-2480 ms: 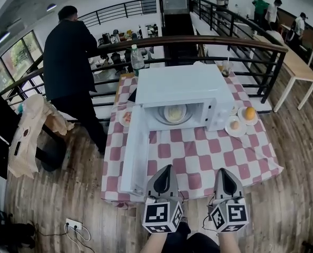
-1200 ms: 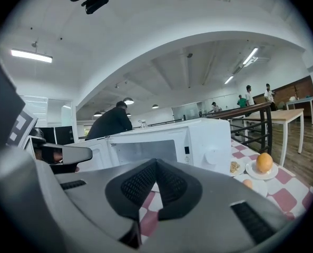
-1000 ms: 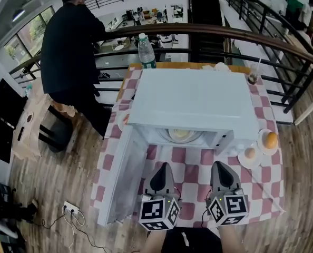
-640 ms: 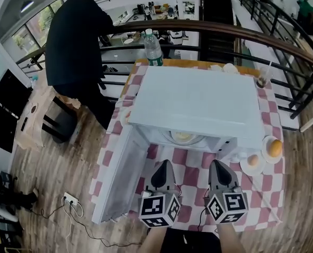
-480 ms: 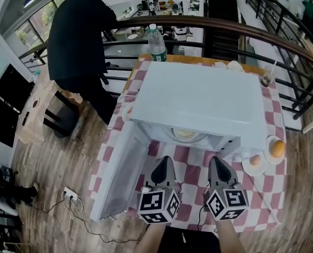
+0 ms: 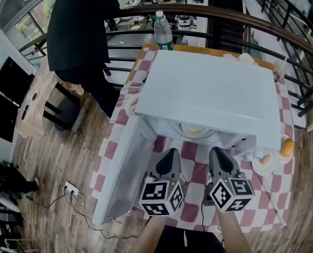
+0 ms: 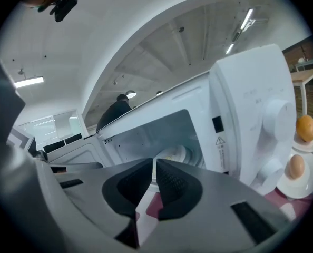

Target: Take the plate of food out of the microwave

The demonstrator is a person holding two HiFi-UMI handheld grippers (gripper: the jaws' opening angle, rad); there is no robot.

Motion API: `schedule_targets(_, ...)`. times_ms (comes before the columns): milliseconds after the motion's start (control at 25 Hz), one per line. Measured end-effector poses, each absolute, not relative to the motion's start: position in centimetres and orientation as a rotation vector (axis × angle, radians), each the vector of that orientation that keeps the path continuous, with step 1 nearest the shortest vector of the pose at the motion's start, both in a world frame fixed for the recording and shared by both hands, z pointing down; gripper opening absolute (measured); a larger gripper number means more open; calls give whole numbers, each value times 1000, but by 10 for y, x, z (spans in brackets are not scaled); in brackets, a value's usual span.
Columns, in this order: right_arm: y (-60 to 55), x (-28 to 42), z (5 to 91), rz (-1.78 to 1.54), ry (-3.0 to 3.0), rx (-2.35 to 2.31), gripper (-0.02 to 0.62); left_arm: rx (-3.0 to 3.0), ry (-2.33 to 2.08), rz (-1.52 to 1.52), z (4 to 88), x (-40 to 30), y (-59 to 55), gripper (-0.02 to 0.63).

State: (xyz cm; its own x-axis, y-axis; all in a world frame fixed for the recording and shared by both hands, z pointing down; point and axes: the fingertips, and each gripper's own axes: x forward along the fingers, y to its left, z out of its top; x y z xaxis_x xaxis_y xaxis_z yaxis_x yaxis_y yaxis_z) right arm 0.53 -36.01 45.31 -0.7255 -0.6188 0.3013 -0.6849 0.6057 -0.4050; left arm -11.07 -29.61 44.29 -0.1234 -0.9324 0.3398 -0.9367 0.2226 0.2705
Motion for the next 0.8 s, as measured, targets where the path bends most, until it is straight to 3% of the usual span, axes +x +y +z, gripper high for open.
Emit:
schedule_targets(520, -383, -36, 487, 742, -2638, 1057, 49, 1720, -1930, -28, 482, -125, -336, 39)
schedule_targets(800, -402, -43, 501, 782, -2612, 1112, 106, 1763, -1863, -1, 496, -130, -363, 118)
